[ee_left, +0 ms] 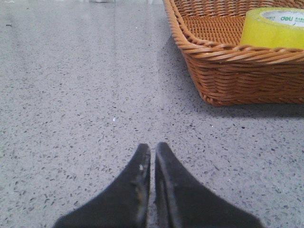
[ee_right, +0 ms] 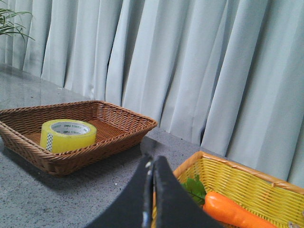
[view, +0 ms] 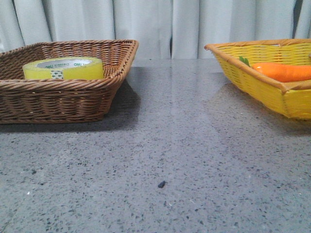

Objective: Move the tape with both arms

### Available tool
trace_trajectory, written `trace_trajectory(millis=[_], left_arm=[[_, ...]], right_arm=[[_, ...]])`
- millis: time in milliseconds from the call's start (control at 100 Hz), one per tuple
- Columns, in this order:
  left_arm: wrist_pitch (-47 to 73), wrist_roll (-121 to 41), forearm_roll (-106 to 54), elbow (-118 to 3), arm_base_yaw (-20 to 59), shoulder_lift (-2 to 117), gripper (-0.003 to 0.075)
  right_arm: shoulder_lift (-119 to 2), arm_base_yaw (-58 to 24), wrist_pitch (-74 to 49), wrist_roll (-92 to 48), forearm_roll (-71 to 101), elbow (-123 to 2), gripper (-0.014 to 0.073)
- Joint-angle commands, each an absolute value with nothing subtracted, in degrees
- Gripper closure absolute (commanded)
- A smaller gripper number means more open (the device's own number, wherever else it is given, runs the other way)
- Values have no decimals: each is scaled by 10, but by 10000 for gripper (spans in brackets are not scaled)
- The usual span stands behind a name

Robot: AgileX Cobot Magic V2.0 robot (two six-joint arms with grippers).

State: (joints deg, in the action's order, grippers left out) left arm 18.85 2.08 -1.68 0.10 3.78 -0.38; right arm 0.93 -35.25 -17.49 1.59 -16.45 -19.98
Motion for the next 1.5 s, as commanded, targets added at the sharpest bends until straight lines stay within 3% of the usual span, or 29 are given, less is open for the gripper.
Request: trace_trajectory(millis=[0,410,720,960,970,1140,1250,1260,1300,1490], left_arm=[[159,23,-23,7,36,-21,741],[159,23,-23,7,36,-21,741],[159,23,-23,7,36,-21,741],[159,23,-23,7,36,-21,741],[159,23,-23,7,36,-21,741],[159,23,-23,7,36,-21,741],[159,23,-23,7,36,-21,741],[159,23,-23,7,36,-21,741],[159,23,-23,7,36,-21,741],[159,23,-23,7,36,-21,741]], right_arm=[[12,-349,-130,14,-175,-213,668],[12,-318,-95,12,-219,-187,668],[12,-101,176,12,-75,-72,668],[12,47,198,12,-19,13,668],[12,49,184,59,-19,14,668],[18,72,42,61,-23,18,668],[18,76,42,61,-23,18,668],[18,76,-61,61,-23,18,668],[18,76,-95,61,-23,18,668],[18,76,-180,61,-23,18,668]])
